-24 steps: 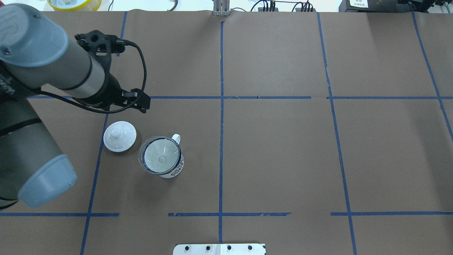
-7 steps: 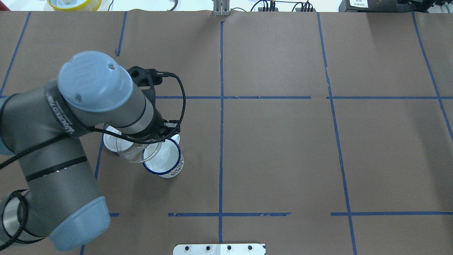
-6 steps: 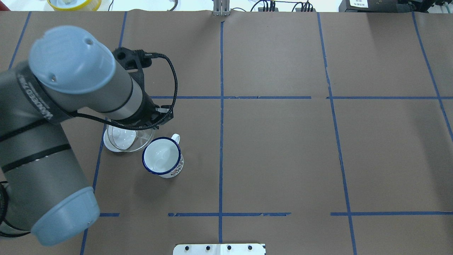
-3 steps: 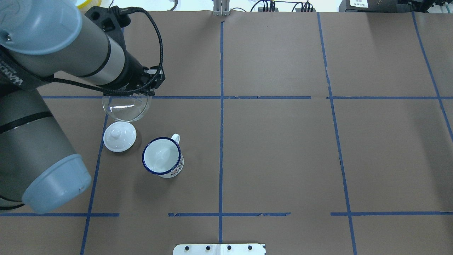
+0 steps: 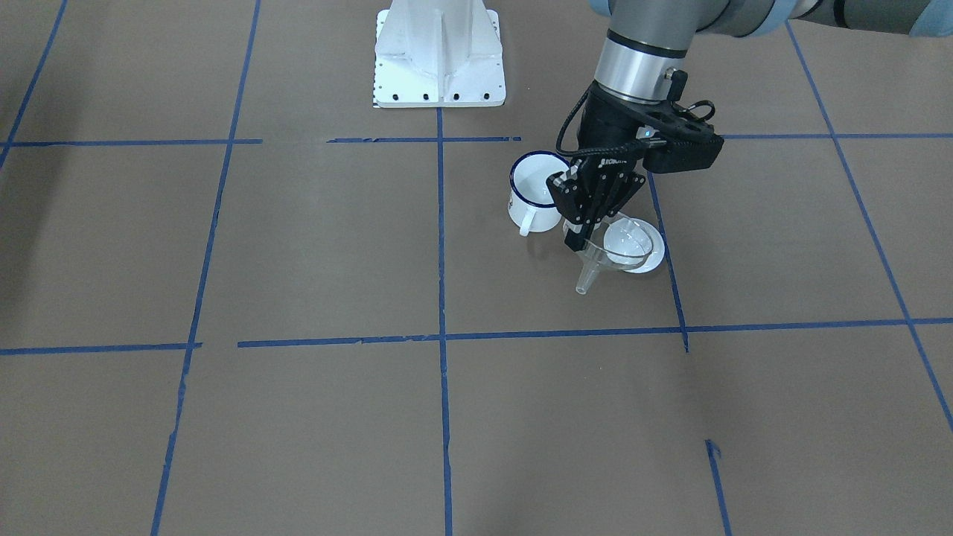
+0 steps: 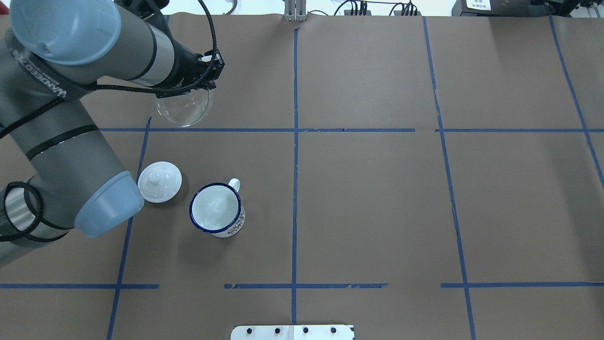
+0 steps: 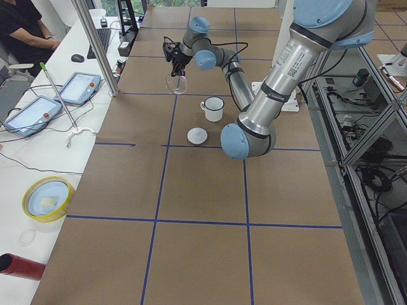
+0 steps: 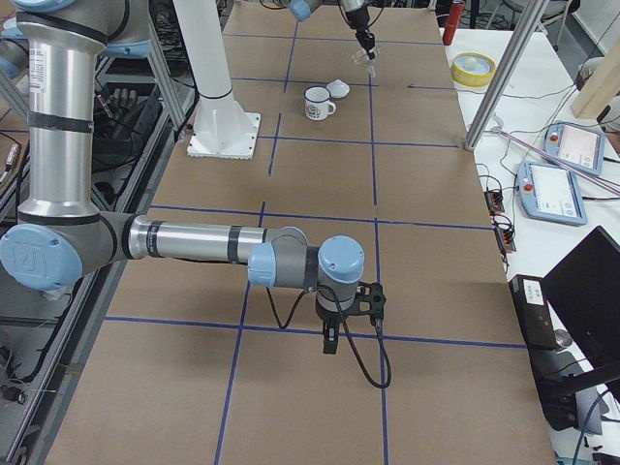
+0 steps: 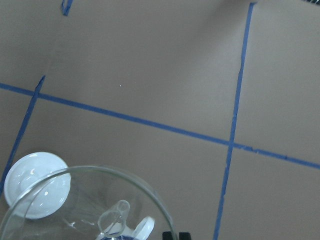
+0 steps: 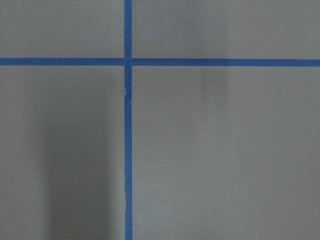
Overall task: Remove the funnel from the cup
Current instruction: 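Lift the glass funnel up out of the mug with the left gripper, then carry the funnel farther from the robot and set it on the table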
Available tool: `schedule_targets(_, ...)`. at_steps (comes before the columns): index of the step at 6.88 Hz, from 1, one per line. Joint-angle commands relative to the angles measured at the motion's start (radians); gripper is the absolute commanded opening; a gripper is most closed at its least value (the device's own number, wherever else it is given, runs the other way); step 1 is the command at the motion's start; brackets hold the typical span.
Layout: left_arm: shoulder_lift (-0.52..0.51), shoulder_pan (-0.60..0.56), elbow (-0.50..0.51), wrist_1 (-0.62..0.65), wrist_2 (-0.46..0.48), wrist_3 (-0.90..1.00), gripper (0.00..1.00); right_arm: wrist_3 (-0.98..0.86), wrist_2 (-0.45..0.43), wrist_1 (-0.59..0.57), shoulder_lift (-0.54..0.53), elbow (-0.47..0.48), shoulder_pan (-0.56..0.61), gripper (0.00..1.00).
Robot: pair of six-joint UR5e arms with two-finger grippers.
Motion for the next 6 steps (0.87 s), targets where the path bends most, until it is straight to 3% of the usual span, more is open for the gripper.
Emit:
schedule_targets(1, 0.016, 0.003, 0.134, -0.161, 0.163, -0.128, 0.00, 0.000, 0.000, 0.000, 0.000, 0.000, 0.000, 1.00)
schedule_targets(2, 0.016, 0.014, 0.198, -0.219, 0.236, -0.233, 0.00, 0.000, 0.000, 0.000, 0.000, -0.001, 0.000, 1.00)
schedule_targets(4, 0.054, 0.119, 0.313, -0.400, 0.469, -0.442, 0.00, 0.000, 0.000, 0.000, 0.000, 0.000, 0.000, 1.00)
schedule_targets(6, 0.053, 0.173, 0.412, -0.498, 0.588, -0.548, 0.00, 0.000, 0.000, 0.000, 0.000, 0.000, 0.000, 1.00)
